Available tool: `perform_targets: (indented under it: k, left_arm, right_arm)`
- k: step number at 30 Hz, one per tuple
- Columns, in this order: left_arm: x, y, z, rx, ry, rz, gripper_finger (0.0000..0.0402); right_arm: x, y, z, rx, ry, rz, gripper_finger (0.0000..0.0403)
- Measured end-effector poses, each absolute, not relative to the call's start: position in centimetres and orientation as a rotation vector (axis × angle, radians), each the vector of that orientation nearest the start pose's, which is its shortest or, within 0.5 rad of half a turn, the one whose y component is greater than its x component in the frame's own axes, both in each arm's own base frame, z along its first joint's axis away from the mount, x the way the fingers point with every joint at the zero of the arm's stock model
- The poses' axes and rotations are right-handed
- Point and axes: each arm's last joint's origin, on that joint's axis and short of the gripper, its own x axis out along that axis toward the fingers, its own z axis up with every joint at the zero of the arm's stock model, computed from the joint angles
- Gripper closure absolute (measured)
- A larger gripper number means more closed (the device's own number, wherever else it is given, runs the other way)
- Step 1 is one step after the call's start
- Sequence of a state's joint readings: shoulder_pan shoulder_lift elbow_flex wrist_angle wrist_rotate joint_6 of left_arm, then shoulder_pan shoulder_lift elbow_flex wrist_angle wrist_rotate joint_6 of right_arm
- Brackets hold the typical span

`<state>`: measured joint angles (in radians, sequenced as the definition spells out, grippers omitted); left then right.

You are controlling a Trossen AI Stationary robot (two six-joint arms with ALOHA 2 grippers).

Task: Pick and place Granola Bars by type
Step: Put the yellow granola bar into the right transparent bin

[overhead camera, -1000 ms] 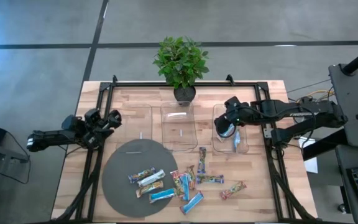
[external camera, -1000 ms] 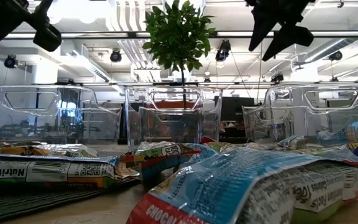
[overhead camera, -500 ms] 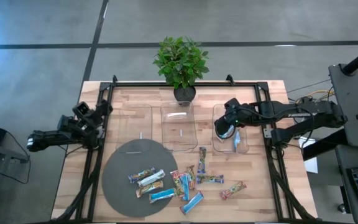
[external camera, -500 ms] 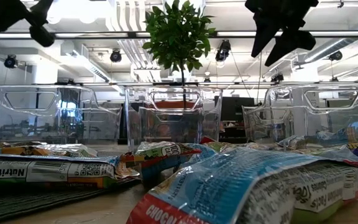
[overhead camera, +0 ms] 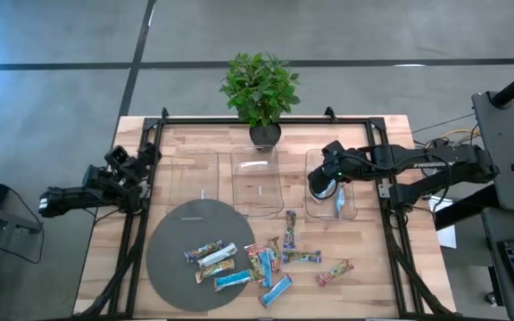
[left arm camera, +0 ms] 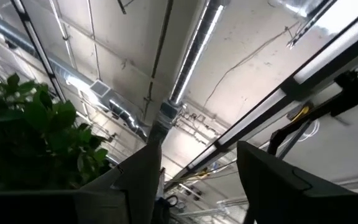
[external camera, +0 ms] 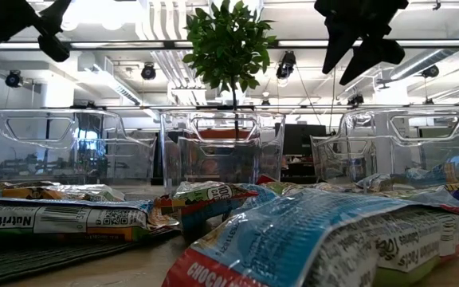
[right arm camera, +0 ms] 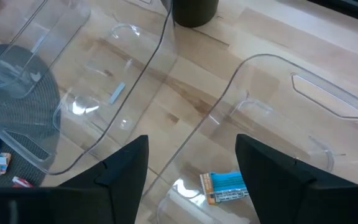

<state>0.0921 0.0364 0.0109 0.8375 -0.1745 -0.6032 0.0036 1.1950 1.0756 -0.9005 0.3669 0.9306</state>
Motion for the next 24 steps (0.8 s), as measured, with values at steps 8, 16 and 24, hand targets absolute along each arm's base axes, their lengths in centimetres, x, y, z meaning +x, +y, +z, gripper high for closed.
perform_targets:
  k: [8, 16, 24]
  left_arm:
    - [6.8, 1.1, 23.7, -0.721, -0.871, -0.056, 0.0209]
    - [6.6, 1.1, 24.1, -0.759, -0.894, -0.072, 0.0209]
    - [8.1, 1.2, 27.4, -0.778, -0.53, 0.055, 0.0212]
  right_arm:
    - [22.3, -1.0, 29.9, 0.652, 0.766, -0.762, 0.0174]
    - [22.3, -1.0, 29.9, 0.652, 0.766, -0.762, 0.0176]
    - [22.3, -1.0, 29.9, 0.654, 0.766, -0.761, 0.0177]
